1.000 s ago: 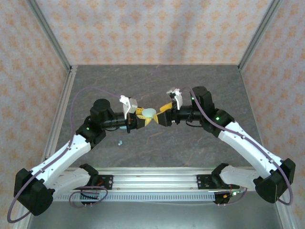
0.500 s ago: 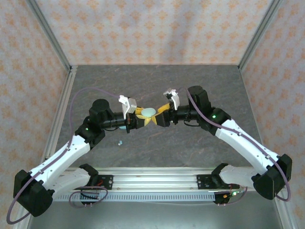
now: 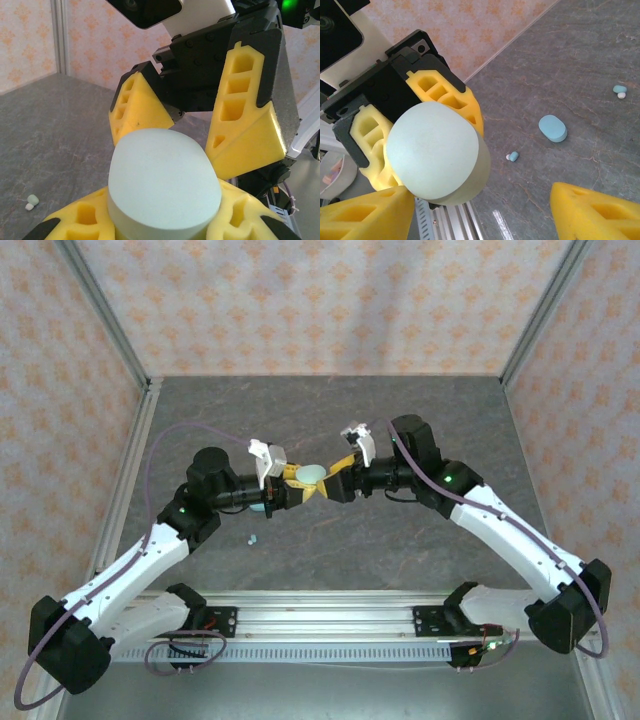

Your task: Insert the wireless bluetooth earbuds into the charging case

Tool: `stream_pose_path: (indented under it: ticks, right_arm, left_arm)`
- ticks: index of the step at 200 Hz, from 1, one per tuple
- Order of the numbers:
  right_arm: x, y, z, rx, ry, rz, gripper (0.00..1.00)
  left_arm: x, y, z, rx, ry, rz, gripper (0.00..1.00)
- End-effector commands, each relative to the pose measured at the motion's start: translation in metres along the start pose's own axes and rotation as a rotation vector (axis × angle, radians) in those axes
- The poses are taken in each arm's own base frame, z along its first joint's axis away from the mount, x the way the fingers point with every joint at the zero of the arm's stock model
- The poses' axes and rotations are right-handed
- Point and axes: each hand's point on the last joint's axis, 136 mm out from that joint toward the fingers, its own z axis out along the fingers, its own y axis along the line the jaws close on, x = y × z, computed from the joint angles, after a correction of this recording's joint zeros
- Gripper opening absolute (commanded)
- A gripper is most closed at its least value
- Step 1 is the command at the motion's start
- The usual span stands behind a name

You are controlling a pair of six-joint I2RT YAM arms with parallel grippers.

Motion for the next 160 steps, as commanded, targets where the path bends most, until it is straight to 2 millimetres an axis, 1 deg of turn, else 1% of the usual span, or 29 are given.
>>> stream_pose_path:
  ticks: [1, 24, 67, 129, 160]
  right_arm:
    - [-0.031, -0.009, -0.006, 0.064, -0.092, -0.017, 0.71]
    - [-0.038, -0.011, -0.010, 0.077, -0.115, -0.003, 0.70]
    - [-0.043, -0.018, -0.013, 0.097, -0.136, 0.024, 0.70]
    - [-0.046, -0.023, -0.014, 0.114, -0.149, 0.039, 0.69]
    - [-0.043, -0.023, -0.014, 0.109, -0.141, 0.060, 0.70]
  left_arm:
    - [-0.004, -0.019, -0.002, 0.084, 0.002, 0.045, 0.13]
    - [0.000, -0.020, -0.001, 0.091, 0.011, 0.047, 0.13]
    - [0.002, -0.020, -0.001, 0.095, 0.019, 0.054, 0.13]
    - [0.004, -0.020, 0.001, 0.109, 0.032, 0.053, 0.12]
    - [0.008, -0.017, 0.002, 0.096, 0.042, 0.048, 0.12]
